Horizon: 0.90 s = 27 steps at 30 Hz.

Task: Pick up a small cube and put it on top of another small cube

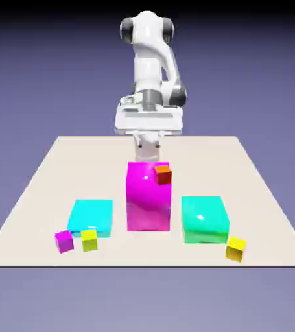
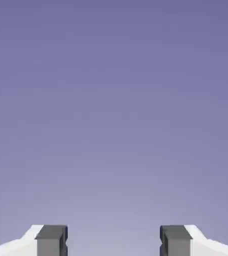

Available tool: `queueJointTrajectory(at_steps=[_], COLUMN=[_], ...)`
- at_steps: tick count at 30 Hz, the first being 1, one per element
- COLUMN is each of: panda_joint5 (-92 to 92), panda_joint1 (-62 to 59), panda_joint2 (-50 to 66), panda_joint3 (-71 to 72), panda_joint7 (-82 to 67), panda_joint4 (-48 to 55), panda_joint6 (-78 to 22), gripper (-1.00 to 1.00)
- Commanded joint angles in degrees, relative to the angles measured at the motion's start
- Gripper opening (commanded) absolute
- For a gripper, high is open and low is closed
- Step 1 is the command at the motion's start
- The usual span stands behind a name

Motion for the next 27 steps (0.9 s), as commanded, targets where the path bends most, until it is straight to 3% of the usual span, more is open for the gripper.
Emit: queueJointTrajectory(at_steps=[1,27], panda_joint5=[-0.06,-1.66], panda_joint1=[0.97,26.06], panda_joint2=[2.08,56.07], panda_joint3=[0.08,2.18], panda_joint7=[-0.99,-26.73], panda_joint4=[1.44,38.76], panda_joint6=[-0.97,-26.03], gripper=[0.00,0.00])
